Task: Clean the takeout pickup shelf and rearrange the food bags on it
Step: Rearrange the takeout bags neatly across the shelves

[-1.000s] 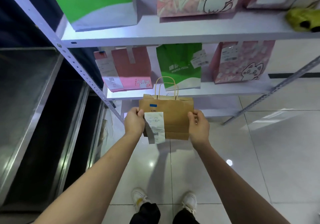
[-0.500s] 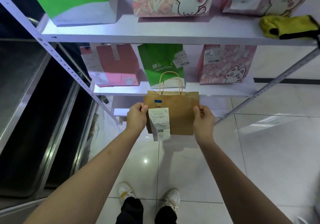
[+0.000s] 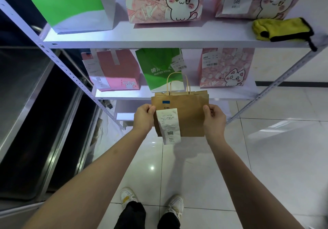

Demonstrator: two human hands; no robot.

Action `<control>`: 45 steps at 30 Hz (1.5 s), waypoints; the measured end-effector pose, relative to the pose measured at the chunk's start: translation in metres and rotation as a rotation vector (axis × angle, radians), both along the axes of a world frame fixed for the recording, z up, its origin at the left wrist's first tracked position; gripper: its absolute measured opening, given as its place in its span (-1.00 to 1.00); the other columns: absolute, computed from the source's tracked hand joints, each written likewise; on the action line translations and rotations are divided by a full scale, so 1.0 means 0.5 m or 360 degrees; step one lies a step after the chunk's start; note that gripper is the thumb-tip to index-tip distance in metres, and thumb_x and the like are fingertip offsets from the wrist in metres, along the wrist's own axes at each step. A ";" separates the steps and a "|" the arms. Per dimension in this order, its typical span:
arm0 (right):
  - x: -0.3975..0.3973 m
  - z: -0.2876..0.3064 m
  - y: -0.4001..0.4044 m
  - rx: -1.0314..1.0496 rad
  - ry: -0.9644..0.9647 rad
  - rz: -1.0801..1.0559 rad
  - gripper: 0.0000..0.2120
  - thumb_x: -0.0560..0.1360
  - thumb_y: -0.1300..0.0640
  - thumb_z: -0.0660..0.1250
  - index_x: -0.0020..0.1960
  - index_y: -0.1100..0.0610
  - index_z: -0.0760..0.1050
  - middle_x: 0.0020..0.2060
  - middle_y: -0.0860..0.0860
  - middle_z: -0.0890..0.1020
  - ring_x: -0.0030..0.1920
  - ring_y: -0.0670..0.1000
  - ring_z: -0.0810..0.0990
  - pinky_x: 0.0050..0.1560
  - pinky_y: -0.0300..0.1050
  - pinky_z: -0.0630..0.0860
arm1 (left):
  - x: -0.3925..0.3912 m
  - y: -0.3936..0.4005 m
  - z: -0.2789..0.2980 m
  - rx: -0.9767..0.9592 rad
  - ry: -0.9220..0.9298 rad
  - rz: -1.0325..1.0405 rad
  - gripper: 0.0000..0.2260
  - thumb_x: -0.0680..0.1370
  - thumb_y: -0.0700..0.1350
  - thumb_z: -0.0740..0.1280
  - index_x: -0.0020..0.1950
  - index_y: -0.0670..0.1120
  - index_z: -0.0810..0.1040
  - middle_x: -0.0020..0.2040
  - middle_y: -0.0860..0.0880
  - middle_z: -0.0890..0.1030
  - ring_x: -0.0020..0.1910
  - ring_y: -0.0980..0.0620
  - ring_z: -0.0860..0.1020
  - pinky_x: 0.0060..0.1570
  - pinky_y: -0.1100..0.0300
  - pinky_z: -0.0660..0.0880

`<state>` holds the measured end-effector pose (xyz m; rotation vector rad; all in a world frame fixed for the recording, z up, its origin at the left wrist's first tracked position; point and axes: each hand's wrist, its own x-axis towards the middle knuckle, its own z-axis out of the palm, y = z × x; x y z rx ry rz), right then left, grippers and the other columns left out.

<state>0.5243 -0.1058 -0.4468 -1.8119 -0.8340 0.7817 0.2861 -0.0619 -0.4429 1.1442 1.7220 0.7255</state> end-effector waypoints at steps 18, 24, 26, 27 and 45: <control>0.043 -0.033 -0.002 0.0034 -0.0119 -0.0288 -0.84 0.67 0.09 0.30 -0.01 0.12 0.59 -0.23 -0.04 0.60 -0.23 -0.11 0.48 -0.13 -0.07 0.45 | -0.021 0.265 0.022 0.0273 0.0267 0.0174 -0.62 0.67 -0.07 0.33 0.43 -0.20 0.41 0.34 -0.14 0.56 0.27 -0.11 0.53 0.33 0.01 0.43; 0.058 -0.036 0.035 -0.0007 -0.0144 -0.0392 -0.83 0.66 0.07 0.29 0.05 0.12 0.62 -0.15 0.01 0.64 -0.12 0.02 0.56 -0.08 -0.05 0.50 | -0.002 0.364 0.023 0.0242 0.0328 0.0236 -0.61 0.66 -0.03 0.35 0.37 -0.20 0.34 0.32 -0.20 0.51 0.30 -0.19 0.49 0.39 -0.10 0.41; 0.058 -0.033 0.048 0.0016 -0.0130 -0.0418 -0.84 0.66 0.08 0.29 0.02 0.11 0.61 -0.18 0.00 0.63 -0.17 -0.03 0.53 -0.12 -0.08 0.47 | 0.000 0.383 0.017 0.0219 0.0240 0.0269 -0.74 0.66 -0.03 0.35 0.16 -0.14 0.34 0.11 -0.13 0.53 0.07 -0.13 0.51 0.25 -0.14 0.50; 0.058 -0.032 0.053 0.0027 -0.0120 -0.0433 -0.84 0.66 0.09 0.29 0.00 0.11 0.60 -0.20 -0.01 0.62 -0.20 -0.06 0.51 -0.15 -0.10 0.46 | -0.001 0.391 0.014 0.0205 0.0189 0.0292 -0.75 0.66 -0.05 0.36 0.14 -0.14 0.35 0.07 -0.11 0.53 0.02 -0.10 0.51 0.21 -0.12 0.52; 0.069 -0.013 0.003 0.0013 -0.0075 -0.0482 -0.81 0.68 0.02 0.27 0.02 0.09 0.60 -0.16 0.00 0.63 -0.18 -0.05 0.52 -0.16 -0.07 0.50 | 0.015 0.293 0.009 0.0381 0.0130 -0.0049 -0.88 0.62 -0.13 0.36 0.09 -0.10 0.66 -0.04 -0.06 0.72 -0.04 -0.15 0.67 0.06 -0.08 0.63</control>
